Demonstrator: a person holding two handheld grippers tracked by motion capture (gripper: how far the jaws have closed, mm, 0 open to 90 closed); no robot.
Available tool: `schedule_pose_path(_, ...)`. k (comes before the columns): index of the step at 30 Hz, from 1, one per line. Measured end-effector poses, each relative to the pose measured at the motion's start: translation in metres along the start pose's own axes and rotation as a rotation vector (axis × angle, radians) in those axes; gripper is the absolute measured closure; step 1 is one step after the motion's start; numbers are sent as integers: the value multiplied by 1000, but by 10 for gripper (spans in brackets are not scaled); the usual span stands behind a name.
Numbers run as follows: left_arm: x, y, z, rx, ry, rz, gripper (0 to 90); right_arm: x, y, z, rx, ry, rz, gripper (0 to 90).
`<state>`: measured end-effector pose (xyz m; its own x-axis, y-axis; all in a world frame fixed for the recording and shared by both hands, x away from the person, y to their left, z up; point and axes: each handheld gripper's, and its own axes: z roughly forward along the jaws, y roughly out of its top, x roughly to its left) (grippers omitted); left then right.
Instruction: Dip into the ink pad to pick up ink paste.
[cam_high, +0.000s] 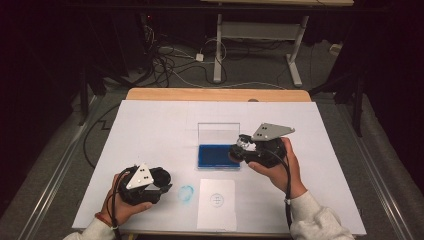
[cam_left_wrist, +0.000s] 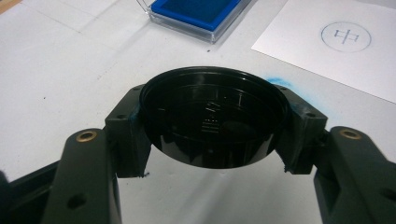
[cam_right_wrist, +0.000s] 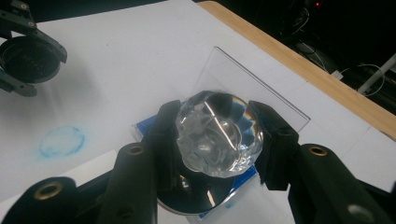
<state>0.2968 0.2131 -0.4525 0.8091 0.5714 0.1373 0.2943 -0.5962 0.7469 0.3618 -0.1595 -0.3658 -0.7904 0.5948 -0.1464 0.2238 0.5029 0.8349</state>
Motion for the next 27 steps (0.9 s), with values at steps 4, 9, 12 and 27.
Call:
schedule_pose_path(4,2,-1,-1,-4,-1,-4,364,-1,-2,-5,-5,-6,2,573)
schedule_pose_path(9,3,-1,1,-8,-7,-7,365,-2,-3,-10,-8,-14,6,572)
schedule_pose_path(12,5,-2,1,-8,-9,-9,365,-3,-4,-14,-15,-15,8,573)
schedule_pose_path(27,4,-1,0,-8,-10,-7,365,-1,-2,-30,-56,-19,6,572)
